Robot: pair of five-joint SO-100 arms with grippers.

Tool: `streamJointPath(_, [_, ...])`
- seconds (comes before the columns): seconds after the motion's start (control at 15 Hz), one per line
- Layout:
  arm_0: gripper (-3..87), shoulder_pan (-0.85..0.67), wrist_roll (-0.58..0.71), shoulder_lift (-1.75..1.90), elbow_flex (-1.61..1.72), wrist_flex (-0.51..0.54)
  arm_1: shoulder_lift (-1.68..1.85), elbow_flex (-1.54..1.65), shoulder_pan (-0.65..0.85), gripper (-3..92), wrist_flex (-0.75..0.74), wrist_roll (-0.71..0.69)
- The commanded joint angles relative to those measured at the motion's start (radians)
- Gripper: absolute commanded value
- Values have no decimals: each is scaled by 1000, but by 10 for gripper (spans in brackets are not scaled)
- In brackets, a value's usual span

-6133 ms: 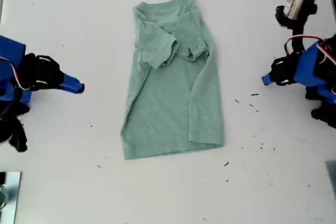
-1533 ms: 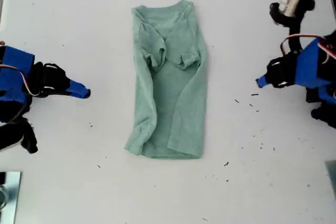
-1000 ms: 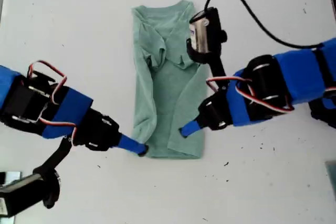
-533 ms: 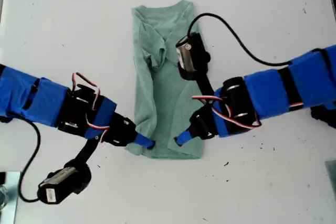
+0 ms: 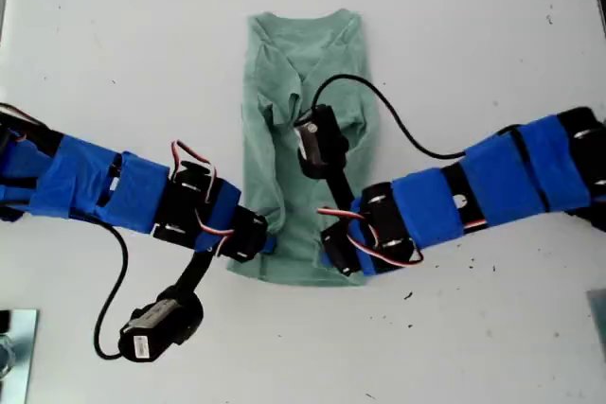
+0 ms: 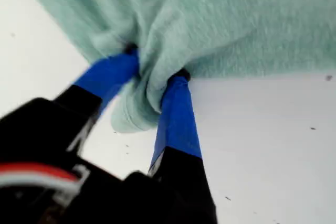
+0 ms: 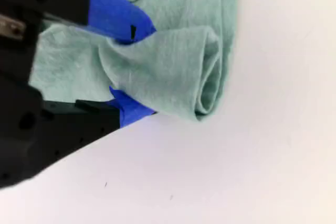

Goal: Fold t shirt

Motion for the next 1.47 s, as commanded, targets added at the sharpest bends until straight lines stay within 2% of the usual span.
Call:
streamJointPath(0.0, [-1,23,17,-23,-74,18,-8,-8,-32,-12,-3,2])
streamJointPath(0.27, [-2,110,71,-38,-403,144,127,-72,-38,-12,38,-104])
streamJointPath(0.47, [-2,152,81,133,-426,152,305,-66,-28,-12,26,-184])
streamJointPath(0.6, [-2,54,132,224,-397,176,383,-25,86,-12,29,-290])
streamJointPath(0.73, [-2,-133,238,222,-370,192,408,-23,268,-12,46,-440])
streamJointPath(0.93, [-2,-377,345,167,-347,187,374,32,531,2,-34,-604])
streamJointPath(1.0, [37,-436,350,164,-344,206,370,46,591,154,-66,-626])
streamJointPath(1.07, [179,-477,350,192,-331,222,374,49,632,316,-101,-652])
streamJointPath(1.13, [236,-514,350,247,-316,241,394,61,673,312,-130,-658])
streamJointPath(1.27, [269,-581,328,462,-216,245,448,80,733,243,-166,-673])
streamJointPath(1.33, [276,-626,310,618,-106,225,526,126,761,219,-184,-670])
streamJointPath(1.4, [279,-689,285,831,118,137,681,290,798,196,-307,-660])
